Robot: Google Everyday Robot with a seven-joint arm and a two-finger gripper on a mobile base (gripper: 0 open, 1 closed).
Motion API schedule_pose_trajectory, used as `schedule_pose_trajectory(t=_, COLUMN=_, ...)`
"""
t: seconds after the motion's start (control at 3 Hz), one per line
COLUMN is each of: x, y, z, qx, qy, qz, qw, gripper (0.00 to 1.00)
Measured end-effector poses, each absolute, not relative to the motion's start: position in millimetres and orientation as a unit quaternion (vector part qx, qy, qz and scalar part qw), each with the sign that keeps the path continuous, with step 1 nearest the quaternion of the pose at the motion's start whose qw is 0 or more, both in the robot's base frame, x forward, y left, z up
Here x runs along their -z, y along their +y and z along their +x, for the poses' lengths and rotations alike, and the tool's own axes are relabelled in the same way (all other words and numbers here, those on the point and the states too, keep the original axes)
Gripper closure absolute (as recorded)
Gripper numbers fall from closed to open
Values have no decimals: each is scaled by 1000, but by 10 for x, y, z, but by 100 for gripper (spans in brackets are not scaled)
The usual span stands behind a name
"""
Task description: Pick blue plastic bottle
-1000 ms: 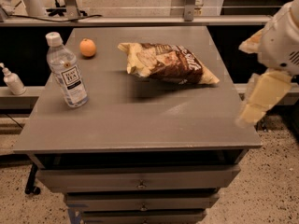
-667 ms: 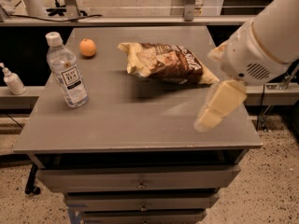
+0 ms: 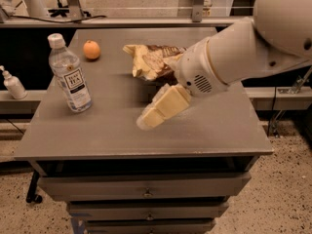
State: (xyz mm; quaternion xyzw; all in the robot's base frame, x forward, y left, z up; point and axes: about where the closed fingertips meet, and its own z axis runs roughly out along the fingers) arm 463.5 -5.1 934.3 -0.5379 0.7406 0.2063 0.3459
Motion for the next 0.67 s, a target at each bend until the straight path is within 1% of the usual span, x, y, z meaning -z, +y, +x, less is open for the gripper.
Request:
schedule_pose_trajectory(t=0.33, x=-9442, y=35, z=4693, qx=-211, qy=737, qz=-527, qw=367, gripper=0)
schedule_pose_trajectory(t=0.67, x=-9440, y=32, z=4681, qx=-211, qy=737, qz=-528, qw=365, gripper=0)
